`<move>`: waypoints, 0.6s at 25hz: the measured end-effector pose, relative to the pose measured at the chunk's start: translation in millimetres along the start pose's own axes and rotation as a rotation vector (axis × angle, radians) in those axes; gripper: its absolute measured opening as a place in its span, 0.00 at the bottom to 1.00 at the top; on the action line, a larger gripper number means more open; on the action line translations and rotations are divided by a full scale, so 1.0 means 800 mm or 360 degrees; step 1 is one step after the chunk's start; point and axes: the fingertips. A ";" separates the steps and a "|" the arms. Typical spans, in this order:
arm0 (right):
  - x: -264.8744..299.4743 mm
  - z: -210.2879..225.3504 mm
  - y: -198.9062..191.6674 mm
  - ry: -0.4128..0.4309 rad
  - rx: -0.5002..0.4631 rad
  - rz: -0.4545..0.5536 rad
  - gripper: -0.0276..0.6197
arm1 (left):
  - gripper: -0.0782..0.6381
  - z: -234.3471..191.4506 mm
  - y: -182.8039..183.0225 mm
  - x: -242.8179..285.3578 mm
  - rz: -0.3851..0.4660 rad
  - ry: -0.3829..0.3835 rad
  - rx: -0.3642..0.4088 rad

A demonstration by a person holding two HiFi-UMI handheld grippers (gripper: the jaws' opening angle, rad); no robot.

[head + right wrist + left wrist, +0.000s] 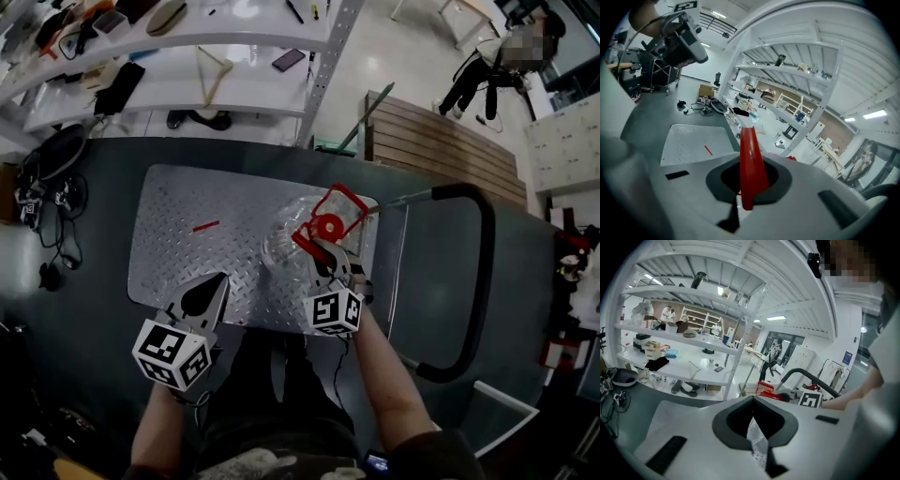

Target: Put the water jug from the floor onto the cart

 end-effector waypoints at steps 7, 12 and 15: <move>0.002 -0.060 0.014 0.0021 0.0087 0.0065 0.03 | 0.12 0.001 -0.020 -0.003 -0.0037 -0.0010 -0.0070; -0.005 -0.087 0.019 0.0037 0.0060 0.0049 0.03 | 0.12 0.003 -0.031 -0.014 -0.0047 0.0011 -0.0097; -0.002 -0.096 0.023 0.0047 -0.0001 0.0053 0.03 | 0.12 0.003 -0.042 -0.022 -0.0055 0.0032 -0.0125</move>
Point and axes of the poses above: the fingertips, and each gripper's own axes: x forward along the fingers, z to its right, y out of its top, and after that the axes turned 2 degrees about z, right-handed
